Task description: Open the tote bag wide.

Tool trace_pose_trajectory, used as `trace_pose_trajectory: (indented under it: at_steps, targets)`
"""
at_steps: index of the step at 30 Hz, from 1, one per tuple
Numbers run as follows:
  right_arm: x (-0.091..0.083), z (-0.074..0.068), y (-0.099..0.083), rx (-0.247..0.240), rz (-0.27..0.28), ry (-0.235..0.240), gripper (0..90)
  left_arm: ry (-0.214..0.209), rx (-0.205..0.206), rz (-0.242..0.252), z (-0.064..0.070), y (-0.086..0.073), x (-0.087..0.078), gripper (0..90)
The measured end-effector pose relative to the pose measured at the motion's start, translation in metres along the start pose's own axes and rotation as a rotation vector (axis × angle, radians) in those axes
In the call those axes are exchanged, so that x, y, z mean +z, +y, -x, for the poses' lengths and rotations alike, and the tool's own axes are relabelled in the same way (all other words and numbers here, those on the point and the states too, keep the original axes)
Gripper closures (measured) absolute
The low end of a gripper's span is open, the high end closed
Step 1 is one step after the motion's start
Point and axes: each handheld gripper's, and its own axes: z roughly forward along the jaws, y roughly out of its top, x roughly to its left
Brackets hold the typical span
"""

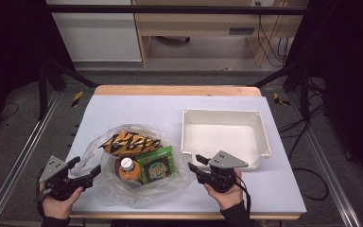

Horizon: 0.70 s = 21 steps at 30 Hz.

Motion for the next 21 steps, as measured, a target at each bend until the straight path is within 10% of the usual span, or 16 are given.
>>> trace_pose_trajectory:
  at_steps: [9,21]
  targets:
    - [-0.013,-0.002,0.035,0.008,0.106,0.022,49.4,0.005,0.007,0.029,-0.002,0.022,-0.007,7.2]
    - [0.014,-0.018,0.053,-0.009,0.069,0.077,49.3,0.007,0.023,0.08,-0.005,0.052,-0.016,5.9]
